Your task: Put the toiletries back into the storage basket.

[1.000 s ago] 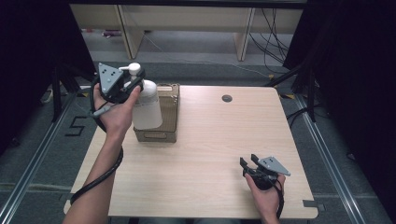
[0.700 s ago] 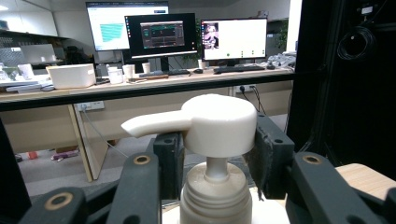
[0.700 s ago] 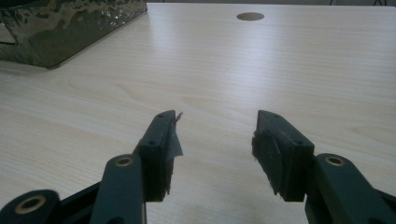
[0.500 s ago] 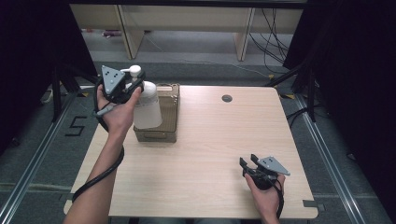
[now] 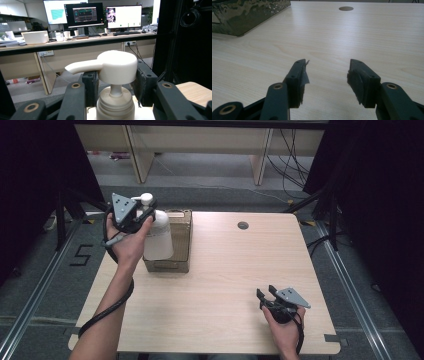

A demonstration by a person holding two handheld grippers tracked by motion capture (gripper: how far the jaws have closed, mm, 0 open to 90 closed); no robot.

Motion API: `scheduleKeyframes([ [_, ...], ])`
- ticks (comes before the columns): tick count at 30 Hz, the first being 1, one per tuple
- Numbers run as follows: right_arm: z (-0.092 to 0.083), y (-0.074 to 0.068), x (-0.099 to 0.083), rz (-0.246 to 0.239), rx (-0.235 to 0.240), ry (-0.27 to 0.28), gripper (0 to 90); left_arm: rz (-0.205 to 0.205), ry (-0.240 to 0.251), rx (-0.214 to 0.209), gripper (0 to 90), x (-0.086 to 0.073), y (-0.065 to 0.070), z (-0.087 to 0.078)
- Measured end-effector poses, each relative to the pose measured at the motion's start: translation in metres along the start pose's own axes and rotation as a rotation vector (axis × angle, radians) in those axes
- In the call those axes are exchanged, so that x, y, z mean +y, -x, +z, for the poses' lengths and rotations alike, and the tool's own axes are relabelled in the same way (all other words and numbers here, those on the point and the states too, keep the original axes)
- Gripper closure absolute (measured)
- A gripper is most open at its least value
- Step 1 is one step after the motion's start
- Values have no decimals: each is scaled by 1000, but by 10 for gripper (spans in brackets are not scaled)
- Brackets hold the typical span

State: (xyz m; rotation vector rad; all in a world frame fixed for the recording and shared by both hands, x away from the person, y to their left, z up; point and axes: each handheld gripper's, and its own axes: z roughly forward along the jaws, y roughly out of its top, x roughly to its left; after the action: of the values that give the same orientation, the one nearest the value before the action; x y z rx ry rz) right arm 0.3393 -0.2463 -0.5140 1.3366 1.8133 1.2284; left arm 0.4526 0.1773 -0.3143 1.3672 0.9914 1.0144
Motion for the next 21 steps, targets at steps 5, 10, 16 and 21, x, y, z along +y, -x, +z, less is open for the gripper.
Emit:
scheduleKeyframes([
  [5,1,0,0,1,5,3,490,-2,-2,2,593,0,-1,0],
  [10,1,0,0,2,5,2,490,3,-11,-1,593,-1,0,0],
  [16,0,-1,0,23,14,-8,490,-4,-20,0,593,-4,0,2],
  [21,0,0,0,9,10,-3,489,-3,-27,-5,593,-7,-1,2],
])
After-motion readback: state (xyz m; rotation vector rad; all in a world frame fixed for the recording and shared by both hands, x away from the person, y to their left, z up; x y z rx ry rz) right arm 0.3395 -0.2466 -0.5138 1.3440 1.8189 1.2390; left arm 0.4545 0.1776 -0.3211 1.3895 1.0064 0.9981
